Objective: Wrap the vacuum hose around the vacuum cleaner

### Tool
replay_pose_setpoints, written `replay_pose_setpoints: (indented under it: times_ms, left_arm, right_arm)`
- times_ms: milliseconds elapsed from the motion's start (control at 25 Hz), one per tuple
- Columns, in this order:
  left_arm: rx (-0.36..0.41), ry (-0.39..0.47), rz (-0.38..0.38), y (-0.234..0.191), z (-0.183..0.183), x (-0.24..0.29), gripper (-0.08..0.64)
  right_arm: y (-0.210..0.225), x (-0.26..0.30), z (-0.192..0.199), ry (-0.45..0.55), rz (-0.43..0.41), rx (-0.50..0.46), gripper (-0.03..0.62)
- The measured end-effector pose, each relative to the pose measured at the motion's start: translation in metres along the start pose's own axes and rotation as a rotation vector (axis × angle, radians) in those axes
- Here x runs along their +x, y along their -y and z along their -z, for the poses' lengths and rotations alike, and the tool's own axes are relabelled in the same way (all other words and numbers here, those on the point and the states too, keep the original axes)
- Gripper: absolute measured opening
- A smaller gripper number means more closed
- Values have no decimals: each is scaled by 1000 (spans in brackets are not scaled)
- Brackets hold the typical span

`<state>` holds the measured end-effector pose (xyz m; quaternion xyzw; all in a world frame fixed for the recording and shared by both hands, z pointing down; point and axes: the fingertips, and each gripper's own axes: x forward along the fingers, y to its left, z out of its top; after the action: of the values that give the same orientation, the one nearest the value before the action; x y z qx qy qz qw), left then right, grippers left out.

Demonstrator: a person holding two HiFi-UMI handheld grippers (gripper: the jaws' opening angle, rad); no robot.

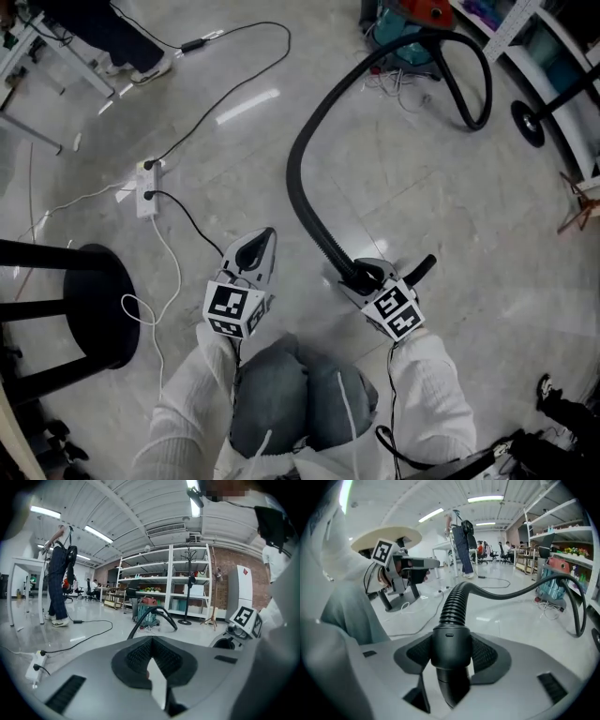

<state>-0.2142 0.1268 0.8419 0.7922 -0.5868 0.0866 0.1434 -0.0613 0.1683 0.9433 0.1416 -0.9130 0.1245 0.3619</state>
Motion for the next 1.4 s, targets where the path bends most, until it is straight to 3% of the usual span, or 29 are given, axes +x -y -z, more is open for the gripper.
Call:
replay_pose_setpoints:
  times_ms: [240,400,480,680,840,960,1120,1240,1400]
  left_arm:
    - [-114,-4,29,20,-147,-44,3]
    - [-111,-28,71,32,-243,-68,3]
    - [-126,-40,139,45,-293,-73,3]
    - [-223,-105,433,92,-397,-66,81]
    - [-355,-130,558,117,-442,-49,171]
    - [-490,-152,697,141,-458,-31,268]
    - [-616,-138,894,173,-483,-16,274]
    - [-680,-101,917,180,-503,4,305]
    - [-650,-120,922,204,-530,38,321]
  right_arm:
    - [-31,-127,-152,147,-20,86,233]
    - [-43,-203,-240,205,-10,150,233]
    - [-45,-238,-280,219,7,163,233]
    - [-47,-315,-357,267,43,183,233]
    - [-41,-363,-382,327,98,204,233]
    - [-29,-391,-382,373,150,213,233]
    - [-13,-420,-377,409,206,209,233]
    - [-3,-435,-372,410,230,195,233]
    - [18,-455,-367,405,242,175,233]
